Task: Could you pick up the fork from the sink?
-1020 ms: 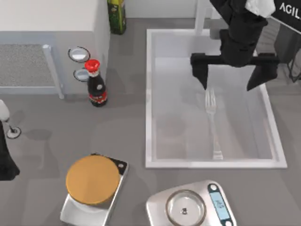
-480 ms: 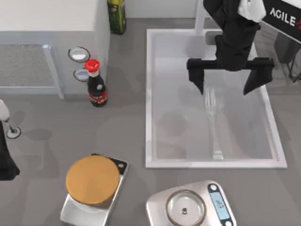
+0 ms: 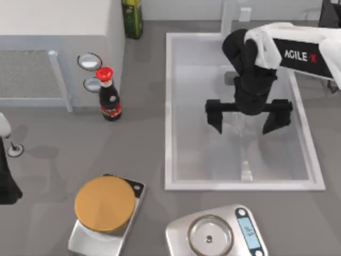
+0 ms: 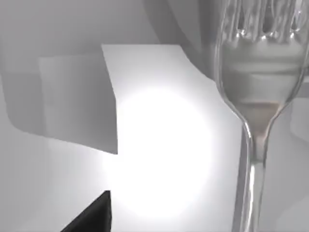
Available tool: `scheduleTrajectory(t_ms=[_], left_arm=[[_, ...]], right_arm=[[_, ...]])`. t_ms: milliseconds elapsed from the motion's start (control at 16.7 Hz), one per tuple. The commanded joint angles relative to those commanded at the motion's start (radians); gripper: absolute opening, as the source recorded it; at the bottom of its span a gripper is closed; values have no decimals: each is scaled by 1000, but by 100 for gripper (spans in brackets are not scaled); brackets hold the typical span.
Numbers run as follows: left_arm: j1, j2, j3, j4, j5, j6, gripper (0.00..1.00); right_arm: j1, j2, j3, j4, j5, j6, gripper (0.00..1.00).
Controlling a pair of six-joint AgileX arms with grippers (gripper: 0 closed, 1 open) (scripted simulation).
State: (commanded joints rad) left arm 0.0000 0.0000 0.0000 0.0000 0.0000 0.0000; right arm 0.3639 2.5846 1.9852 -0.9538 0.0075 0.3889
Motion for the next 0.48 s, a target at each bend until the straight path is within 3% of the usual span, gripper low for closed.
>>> scheduleTrajectory(t_ms=[480], left_arm=[[0, 0, 0, 0, 0, 0, 100]], right_arm=[[2, 56, -62, 101, 1, 1, 100]])
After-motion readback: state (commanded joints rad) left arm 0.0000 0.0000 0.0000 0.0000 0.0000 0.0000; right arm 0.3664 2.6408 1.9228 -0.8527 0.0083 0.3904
